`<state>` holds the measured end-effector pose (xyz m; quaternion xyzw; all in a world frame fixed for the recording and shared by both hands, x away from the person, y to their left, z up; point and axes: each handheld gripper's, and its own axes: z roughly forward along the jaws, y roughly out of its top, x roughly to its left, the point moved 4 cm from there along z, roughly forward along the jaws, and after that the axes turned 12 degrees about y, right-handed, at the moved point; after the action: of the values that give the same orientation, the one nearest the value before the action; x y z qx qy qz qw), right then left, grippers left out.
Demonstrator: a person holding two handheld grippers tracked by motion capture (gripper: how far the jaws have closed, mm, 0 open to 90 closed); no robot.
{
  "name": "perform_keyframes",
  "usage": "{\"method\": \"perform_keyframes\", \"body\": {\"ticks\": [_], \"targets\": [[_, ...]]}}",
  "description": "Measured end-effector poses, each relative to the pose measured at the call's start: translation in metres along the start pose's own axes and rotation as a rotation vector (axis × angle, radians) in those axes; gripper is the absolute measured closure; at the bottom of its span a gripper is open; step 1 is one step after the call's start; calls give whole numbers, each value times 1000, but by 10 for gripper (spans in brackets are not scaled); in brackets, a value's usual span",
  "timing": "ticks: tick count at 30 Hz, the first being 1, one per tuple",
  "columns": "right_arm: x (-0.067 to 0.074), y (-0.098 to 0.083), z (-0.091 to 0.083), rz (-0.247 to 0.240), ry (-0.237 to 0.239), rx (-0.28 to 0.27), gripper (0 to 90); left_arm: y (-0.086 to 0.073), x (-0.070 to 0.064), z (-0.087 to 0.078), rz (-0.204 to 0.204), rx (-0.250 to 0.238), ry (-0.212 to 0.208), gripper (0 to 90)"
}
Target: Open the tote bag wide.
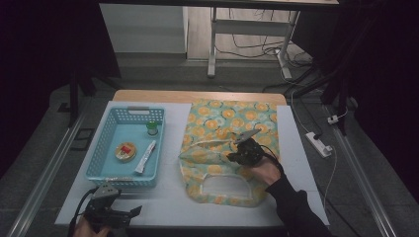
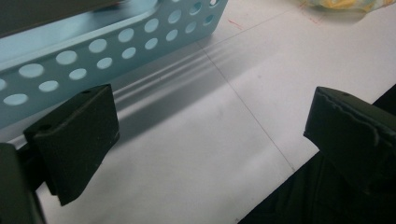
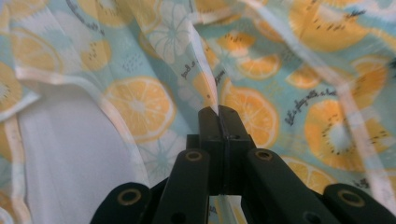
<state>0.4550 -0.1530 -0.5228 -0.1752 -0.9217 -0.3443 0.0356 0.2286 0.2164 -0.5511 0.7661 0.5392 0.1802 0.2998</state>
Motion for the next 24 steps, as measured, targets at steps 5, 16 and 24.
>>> {"method": "perform_keyframes", "body": {"ticks": [5, 16, 24], "targets": [[-1, 7, -7, 23, 17, -34, 900, 0, 0, 0, 0, 3, -1, 33], [0, 27, -31, -1, -2, -119, 900, 0, 0, 0, -1, 4, 0, 33], [1, 38, -42, -10, -14, -158, 900, 0, 0, 0, -4, 4, 1, 33]]}}
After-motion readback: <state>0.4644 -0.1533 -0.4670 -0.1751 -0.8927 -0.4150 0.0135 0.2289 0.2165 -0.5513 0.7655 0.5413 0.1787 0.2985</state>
